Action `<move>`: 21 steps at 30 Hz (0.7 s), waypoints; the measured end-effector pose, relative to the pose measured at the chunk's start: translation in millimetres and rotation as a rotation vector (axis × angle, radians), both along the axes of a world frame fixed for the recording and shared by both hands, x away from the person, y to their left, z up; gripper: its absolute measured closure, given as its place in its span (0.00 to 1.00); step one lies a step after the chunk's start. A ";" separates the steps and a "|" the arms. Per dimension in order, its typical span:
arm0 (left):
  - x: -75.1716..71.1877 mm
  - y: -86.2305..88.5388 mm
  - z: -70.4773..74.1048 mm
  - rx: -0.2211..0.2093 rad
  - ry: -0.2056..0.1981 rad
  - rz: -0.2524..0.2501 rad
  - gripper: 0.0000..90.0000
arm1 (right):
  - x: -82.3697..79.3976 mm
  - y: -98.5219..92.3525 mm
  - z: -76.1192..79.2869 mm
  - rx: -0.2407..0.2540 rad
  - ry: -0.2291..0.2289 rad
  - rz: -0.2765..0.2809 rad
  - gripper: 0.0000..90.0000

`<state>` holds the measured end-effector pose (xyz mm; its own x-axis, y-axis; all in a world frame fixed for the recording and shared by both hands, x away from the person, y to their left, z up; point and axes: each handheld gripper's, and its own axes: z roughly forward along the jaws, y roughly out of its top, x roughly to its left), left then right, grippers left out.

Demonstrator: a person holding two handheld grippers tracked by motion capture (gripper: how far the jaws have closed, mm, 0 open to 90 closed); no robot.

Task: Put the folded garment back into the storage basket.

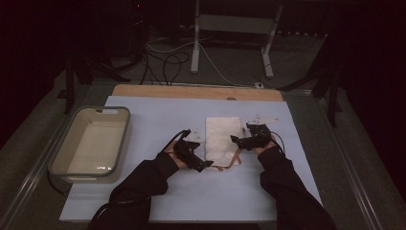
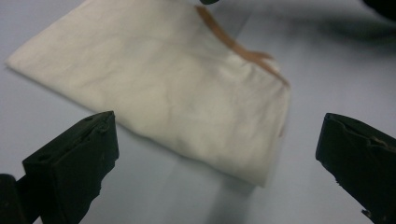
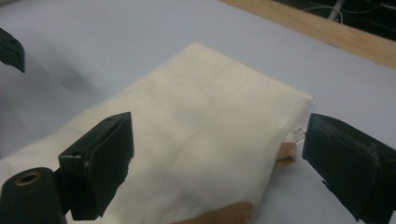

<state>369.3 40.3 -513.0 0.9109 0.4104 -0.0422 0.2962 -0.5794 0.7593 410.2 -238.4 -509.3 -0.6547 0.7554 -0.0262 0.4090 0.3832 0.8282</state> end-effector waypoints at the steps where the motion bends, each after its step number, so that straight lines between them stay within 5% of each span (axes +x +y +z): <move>1: 0.7 -1.1 -0.9 0.005 0.003 0.013 0.01 | 1.3 -0.2 -1.1 -0.004 0.006 -0.003 0.10; 11: 12.1 -5.6 -7.3 0.002 0.026 0.087 0.07 | 16.4 -1.3 -9.4 -0.042 0.030 -0.033 0.13; 21: 18.6 -12.1 -17.7 0.033 0.048 0.101 0.24 | 35.1 -2.8 -22.4 -0.037 0.120 -0.069 0.13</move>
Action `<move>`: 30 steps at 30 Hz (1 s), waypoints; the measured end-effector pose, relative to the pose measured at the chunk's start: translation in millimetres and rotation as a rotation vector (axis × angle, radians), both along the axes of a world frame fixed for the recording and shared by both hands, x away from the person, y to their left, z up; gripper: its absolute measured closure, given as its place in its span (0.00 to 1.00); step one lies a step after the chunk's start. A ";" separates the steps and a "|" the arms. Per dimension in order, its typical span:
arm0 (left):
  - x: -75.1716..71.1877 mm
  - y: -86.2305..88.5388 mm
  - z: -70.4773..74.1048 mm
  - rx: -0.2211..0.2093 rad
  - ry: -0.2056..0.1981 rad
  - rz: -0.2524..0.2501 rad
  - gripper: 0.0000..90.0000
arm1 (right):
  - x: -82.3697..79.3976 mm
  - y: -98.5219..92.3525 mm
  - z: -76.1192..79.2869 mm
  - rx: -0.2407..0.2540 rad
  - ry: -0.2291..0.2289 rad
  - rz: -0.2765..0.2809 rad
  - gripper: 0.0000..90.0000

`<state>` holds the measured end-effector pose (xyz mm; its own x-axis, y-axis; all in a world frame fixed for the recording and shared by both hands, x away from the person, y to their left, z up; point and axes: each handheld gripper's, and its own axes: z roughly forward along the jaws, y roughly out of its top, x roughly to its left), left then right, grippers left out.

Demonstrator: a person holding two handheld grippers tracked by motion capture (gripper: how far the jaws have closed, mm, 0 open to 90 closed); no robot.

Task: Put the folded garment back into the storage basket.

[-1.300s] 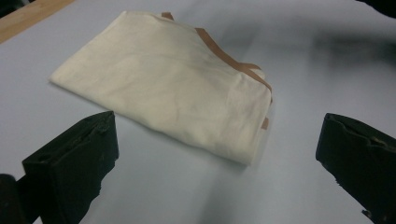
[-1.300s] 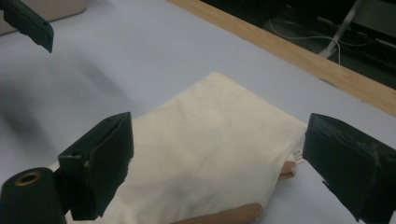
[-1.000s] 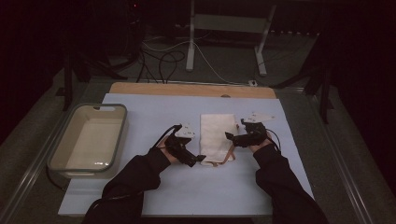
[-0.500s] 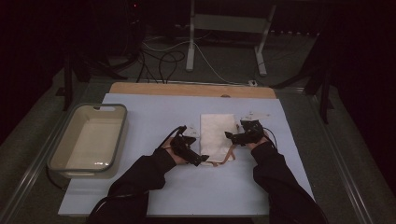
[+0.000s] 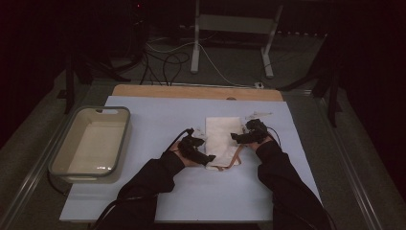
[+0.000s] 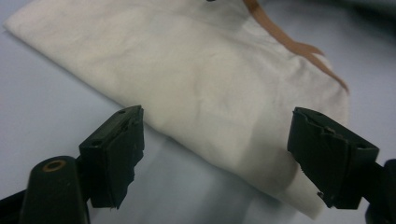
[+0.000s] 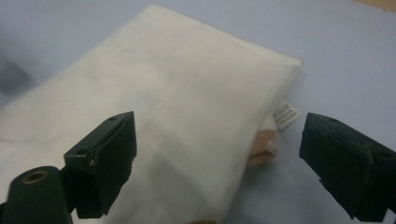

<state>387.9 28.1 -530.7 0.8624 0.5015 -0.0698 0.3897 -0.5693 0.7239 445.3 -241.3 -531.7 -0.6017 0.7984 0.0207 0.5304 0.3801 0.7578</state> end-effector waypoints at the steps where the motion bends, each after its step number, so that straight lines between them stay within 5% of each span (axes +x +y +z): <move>1: 0.7 -0.2 -0.4 0.005 0.004 0.000 0.26 | 1.2 0.2 -1.0 -0.007 0.008 -0.006 0.13; 12: 2.9 -6.9 -8.7 0.039 0.026 0.023 0.37 | 7.8 2.9 -7.1 -0.034 0.043 -0.028 0.19; 20: 1.1 -11.4 -8.2 0.075 0.005 0.039 0.41 | 7.1 4.8 -8.7 -0.039 0.062 -0.027 0.24; 30: -1.3 -19.8 -5.3 0.104 0.007 0.041 0.52 | 2.2 13.9 -3.8 -0.061 0.080 0.033 0.49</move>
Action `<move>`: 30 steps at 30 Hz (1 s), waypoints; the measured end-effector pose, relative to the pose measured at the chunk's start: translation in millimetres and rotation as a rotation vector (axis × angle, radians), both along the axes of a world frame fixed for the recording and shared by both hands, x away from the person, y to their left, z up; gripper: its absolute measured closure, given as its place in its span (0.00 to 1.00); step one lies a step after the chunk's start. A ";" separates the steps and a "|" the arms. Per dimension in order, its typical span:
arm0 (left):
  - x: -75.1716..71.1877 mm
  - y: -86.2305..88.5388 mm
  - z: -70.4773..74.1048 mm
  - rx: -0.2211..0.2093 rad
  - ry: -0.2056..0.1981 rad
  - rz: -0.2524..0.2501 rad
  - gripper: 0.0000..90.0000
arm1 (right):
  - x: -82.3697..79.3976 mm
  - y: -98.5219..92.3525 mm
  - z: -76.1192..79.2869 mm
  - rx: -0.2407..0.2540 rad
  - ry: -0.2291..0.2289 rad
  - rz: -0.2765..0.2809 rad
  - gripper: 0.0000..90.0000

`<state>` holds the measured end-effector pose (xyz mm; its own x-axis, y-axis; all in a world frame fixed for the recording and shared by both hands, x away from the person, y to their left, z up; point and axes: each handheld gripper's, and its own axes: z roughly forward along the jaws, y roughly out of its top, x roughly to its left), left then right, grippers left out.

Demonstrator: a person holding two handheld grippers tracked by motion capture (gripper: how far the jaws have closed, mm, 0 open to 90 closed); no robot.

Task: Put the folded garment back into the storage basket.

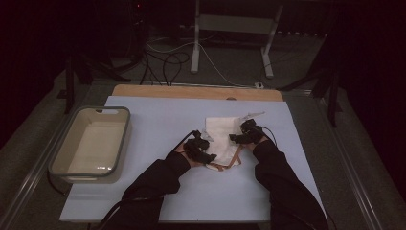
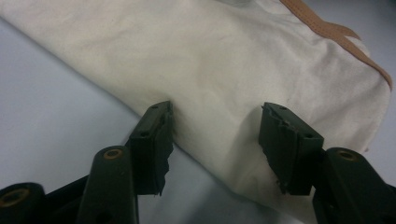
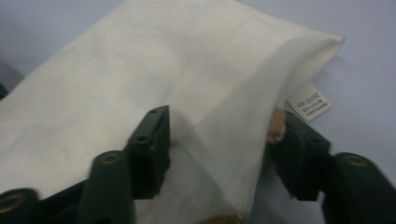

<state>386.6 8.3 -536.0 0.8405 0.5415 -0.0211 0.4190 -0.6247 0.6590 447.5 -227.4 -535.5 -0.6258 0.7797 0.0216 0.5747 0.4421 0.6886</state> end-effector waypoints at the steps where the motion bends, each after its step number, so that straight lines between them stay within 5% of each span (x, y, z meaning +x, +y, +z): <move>1: -0.2 -0.5 0.4 0.002 -0.001 -0.003 0.53 | 0.0 0.5 0.4 0.001 0.003 0.004 0.51; 15: -0.5 -7.2 2.7 -0.007 0.027 -0.028 0.78 | -5.0 10.4 3.5 0.006 0.041 0.074 0.84; 24: -1.9 -12.6 5.5 0.019 0.023 -0.029 0.88 | -5.4 11.6 4.0 0.010 0.049 0.078 0.89; 30: -1.1 -10.2 4.1 -0.010 0.030 -0.027 0.90 | -5.8 10.5 3.4 0.027 0.051 0.066 0.90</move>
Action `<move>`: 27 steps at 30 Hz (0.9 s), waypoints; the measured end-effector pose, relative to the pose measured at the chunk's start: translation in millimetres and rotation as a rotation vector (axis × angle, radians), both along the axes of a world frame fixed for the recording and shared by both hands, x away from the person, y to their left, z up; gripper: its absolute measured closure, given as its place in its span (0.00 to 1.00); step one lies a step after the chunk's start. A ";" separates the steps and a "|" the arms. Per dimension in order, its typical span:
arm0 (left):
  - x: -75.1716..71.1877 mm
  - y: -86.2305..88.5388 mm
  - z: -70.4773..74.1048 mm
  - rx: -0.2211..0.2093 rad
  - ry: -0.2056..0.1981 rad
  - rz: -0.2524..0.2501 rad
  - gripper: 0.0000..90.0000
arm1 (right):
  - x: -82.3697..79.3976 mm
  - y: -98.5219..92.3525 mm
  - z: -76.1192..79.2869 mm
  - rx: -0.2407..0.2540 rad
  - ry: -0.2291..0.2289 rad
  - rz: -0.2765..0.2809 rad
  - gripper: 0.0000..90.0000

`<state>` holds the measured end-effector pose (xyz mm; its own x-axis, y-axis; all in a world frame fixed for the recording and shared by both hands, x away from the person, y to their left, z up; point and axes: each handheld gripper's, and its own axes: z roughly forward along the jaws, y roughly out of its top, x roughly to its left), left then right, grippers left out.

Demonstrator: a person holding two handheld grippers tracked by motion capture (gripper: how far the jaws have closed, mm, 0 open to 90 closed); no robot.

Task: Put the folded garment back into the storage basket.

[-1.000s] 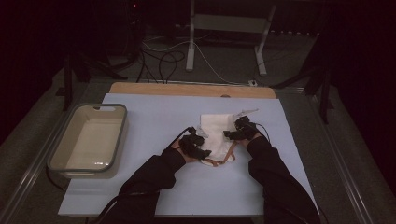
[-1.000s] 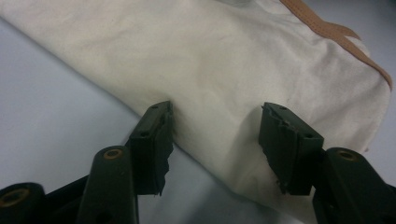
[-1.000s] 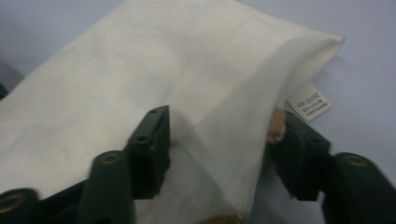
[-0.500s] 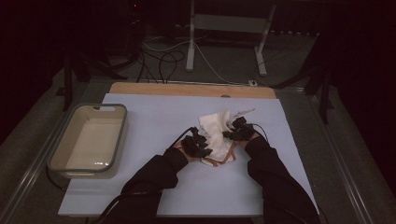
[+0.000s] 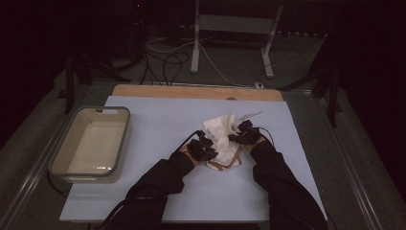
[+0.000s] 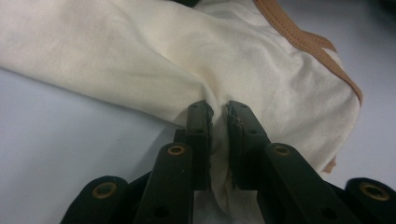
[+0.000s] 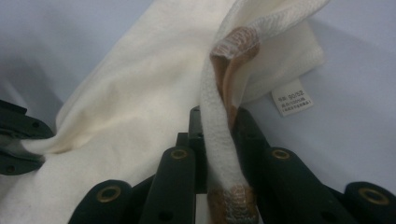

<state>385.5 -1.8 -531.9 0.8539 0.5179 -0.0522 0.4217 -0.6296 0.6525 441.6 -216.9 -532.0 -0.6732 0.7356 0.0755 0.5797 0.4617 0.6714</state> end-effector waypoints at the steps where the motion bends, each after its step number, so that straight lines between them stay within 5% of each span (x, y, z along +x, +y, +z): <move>1: -0.1 -0.1 0.1 0.003 -0.004 -0.004 0.91 | -0.2 0.1 -0.1 0.002 0.001 -0.004 0.90; 27: -2.6 -3.9 17.0 0.046 -0.051 -0.039 0.94 | -6.7 -9.3 21.9 0.065 -0.017 -0.009 0.91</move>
<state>382.9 -5.7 -514.9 0.8745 0.4847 0.0153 0.3629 -0.6749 0.6425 434.9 -226.2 -510.1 -0.6683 0.7354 0.1118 0.5716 0.4115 0.7099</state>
